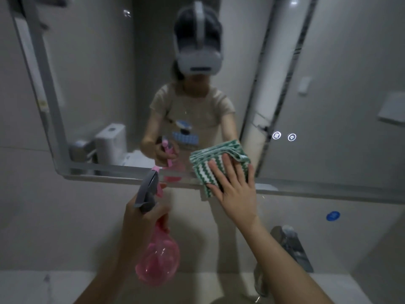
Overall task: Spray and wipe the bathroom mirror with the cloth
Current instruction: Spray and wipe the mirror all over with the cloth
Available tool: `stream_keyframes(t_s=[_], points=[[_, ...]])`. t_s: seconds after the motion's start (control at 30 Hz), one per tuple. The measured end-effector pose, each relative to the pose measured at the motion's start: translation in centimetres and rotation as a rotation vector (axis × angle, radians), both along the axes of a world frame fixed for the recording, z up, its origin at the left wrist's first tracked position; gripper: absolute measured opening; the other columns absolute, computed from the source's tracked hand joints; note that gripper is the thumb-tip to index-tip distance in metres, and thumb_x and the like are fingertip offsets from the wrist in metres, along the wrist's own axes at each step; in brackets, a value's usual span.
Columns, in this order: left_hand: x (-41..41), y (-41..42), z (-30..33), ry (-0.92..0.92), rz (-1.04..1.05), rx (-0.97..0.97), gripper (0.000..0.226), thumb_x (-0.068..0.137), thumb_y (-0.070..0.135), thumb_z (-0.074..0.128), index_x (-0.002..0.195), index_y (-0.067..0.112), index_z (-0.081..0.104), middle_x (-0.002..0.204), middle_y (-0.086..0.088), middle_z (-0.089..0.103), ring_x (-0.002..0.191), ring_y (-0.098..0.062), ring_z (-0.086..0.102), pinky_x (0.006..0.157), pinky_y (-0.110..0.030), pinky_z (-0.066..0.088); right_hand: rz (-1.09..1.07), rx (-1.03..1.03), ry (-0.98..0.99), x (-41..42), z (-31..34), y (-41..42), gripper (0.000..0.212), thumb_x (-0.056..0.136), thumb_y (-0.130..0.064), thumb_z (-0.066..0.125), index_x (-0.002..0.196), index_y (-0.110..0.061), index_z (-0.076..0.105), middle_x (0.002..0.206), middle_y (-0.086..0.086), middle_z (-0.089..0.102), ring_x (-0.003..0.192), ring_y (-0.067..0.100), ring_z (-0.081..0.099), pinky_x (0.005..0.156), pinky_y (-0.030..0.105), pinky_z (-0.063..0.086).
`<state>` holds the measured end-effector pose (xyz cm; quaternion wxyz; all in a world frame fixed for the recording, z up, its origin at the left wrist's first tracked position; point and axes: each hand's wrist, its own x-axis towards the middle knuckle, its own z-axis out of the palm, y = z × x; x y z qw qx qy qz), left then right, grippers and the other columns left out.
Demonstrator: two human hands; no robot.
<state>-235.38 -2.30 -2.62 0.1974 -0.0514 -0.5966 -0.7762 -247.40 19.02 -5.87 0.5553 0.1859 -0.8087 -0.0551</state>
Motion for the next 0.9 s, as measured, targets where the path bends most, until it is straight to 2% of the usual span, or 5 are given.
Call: stream_keyframes(t_s=[0.1, 0.43, 0.57, 0.7, 0.9], points=[[0.3, 1.3, 0.5, 0.007, -0.048, -0.039, 0.029, 0.053, 0.007, 0.064, 0.056, 0.036, 0.067, 0.039, -0.005, 0.046, 0.034, -0.018, 0.041, 0.037, -0.028, 0.042, -0.054, -0.085, -0.013, 0.2, -0.8, 4.3, 0.058, 0.099, -0.053, 0.034, 0.151, -0.034, 0.018, 0.159, 0.0, 0.013, 0.137, 0.026, 0.031, 0.115, 0.05, 0.017], [-0.9, 7.1, -0.2, -0.038, -0.12, -0.087, 0.006, 0.058, 0.003, 0.06, 0.061, 0.0, 0.058, 0.041, -0.015, 0.046, 0.038, -0.024, 0.041, 0.047, -0.039, 0.041, -0.131, -0.17, -0.11, 0.9, -1.5, 10.5, 0.06, 0.098, -0.06, 0.023, 0.152, -0.037, 0.008, 0.161, -0.004, -0.002, 0.148, 0.017, 0.004, 0.114, 0.056, 0.017], [-1.2, 8.2, -0.8, -0.066, -0.12, -0.091, 0.017, 0.059, 0.005, 0.063, 0.069, -0.008, 0.06, 0.041, -0.013, 0.047, 0.039, -0.024, 0.043, 0.046, -0.036, 0.042, -0.12, -0.168, -0.112, 0.9, -1.8, 9.9, 0.06, 0.1, -0.055, 0.024, 0.153, -0.033, 0.007, 0.161, 0.001, -0.004, 0.148, 0.022, 0.003, 0.117, 0.051, 0.01], [-0.9, 7.4, -0.5, -0.021, -0.118, -0.093, 0.02, 0.055, 0.006, 0.063, 0.054, 0.026, 0.067, 0.037, -0.005, 0.046, 0.033, -0.019, 0.041, 0.038, -0.028, 0.04, -0.083, -0.26, -0.13, 0.6, -2.1, 7.2, 0.062, 0.101, -0.049, 0.022, 0.153, -0.026, -0.002, 0.159, 0.008, -0.014, 0.143, 0.037, 0.011, 0.118, 0.045, 0.001], [-0.7, 2.5, -1.7, -0.034, -0.031, -0.1, 0.017, 0.047, 0.027, 0.066, 0.041, 0.017, 0.053, 0.037, -0.01, 0.044, 0.036, -0.021, 0.041, 0.044, -0.035, 0.041, -0.02, -0.236, -0.124, -0.1, -1.6, 2.3, 0.059, 0.102, -0.046, 0.02, 0.153, -0.026, -0.002, 0.158, 0.008, -0.017, 0.135, 0.04, 0.022, 0.117, 0.046, 0.001]])
